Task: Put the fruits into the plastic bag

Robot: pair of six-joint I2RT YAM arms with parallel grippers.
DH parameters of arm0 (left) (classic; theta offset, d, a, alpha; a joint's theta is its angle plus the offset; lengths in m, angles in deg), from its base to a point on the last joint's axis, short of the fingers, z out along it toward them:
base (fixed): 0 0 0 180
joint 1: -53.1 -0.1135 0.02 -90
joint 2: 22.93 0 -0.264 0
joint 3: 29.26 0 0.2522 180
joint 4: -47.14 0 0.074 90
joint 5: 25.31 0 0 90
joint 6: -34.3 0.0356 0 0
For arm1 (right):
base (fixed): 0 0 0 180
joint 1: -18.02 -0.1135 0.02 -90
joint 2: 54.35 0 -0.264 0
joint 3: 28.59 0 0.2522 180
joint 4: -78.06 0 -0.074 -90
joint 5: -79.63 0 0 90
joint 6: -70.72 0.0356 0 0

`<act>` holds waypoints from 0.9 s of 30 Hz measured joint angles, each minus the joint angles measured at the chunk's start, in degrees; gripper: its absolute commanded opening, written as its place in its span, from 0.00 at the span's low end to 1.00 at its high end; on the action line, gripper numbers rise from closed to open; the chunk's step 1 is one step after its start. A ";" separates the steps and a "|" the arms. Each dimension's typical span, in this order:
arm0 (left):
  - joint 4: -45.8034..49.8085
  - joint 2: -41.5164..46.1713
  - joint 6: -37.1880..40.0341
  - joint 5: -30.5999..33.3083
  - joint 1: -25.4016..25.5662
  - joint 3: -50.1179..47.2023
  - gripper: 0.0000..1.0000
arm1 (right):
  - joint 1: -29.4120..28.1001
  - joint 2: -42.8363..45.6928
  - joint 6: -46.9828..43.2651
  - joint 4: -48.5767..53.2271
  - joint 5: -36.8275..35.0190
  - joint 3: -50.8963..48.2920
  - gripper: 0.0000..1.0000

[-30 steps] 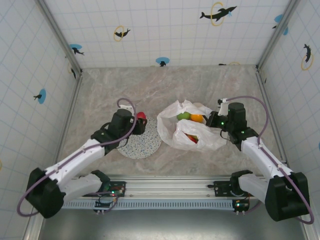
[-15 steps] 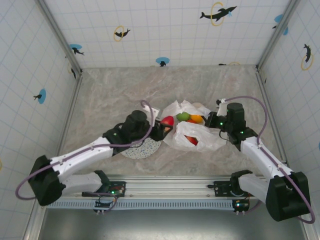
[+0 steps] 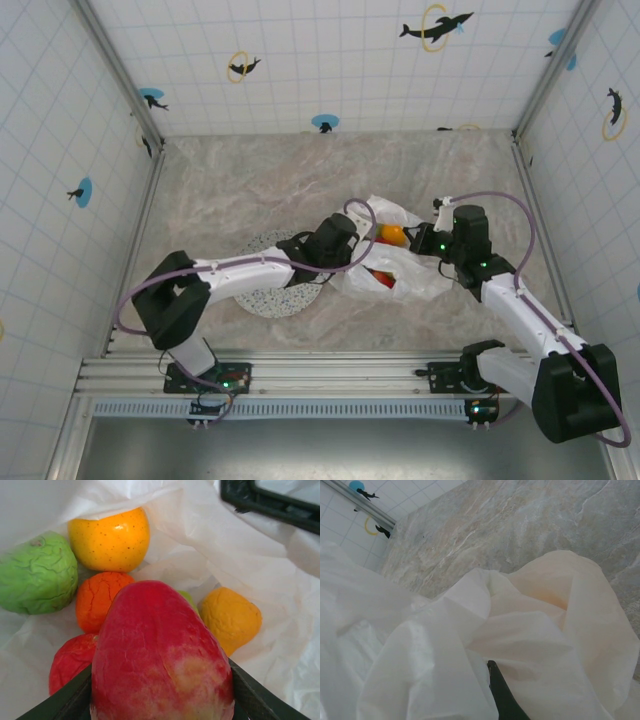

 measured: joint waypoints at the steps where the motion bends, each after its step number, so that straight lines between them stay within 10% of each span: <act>1: -0.57 -0.68 -0.22 0.37 0.00 0.22 0.59 | 0.00 0.00 -0.02 0.02 -0.02 0.00 0.00; 27: -3.21 5.22 -0.79 7.67 0.00 -2.34 0.81 | 0.00 -0.81 -0.37 -0.02 0.00 0.20 0.00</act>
